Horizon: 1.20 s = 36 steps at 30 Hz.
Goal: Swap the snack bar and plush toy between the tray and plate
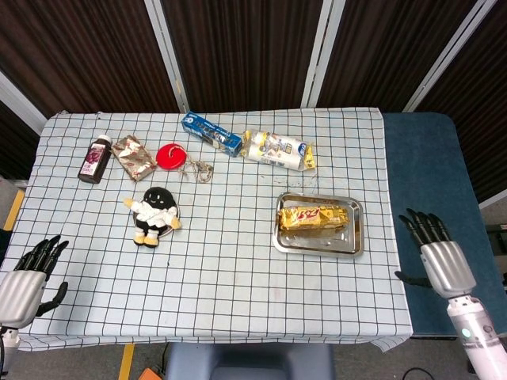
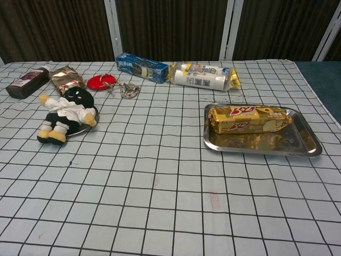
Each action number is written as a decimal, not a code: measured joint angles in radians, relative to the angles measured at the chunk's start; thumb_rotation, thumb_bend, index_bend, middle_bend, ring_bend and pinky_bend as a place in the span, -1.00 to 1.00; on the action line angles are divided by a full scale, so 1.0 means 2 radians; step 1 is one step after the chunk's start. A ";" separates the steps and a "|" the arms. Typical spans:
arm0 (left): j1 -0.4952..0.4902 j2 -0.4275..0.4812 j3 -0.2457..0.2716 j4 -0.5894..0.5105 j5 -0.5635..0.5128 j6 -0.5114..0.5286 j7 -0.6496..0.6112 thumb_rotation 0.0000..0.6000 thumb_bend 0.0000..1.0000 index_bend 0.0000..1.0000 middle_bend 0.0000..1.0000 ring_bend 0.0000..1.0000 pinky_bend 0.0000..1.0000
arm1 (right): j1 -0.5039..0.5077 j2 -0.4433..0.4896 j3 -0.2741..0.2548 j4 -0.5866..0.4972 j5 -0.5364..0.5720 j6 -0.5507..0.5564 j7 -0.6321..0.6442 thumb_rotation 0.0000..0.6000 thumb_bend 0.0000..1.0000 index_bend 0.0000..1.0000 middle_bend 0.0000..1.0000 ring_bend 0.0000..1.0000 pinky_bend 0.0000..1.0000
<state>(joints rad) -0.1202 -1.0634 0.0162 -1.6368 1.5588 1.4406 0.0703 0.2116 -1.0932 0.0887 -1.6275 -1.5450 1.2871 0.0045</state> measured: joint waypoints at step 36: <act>0.005 0.014 -0.010 -0.010 -0.010 0.009 -0.032 1.00 -0.07 -1.00 -1.00 -1.00 -0.64 | 0.260 -0.224 0.058 0.252 0.191 -0.272 -0.105 1.00 -0.85 -0.20 -0.36 -0.39 -0.80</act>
<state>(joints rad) -0.1109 -1.0349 -0.0048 -1.6566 1.5393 1.4580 0.0067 0.7314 -1.5408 0.2044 -1.1231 -1.1637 0.7428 -0.2061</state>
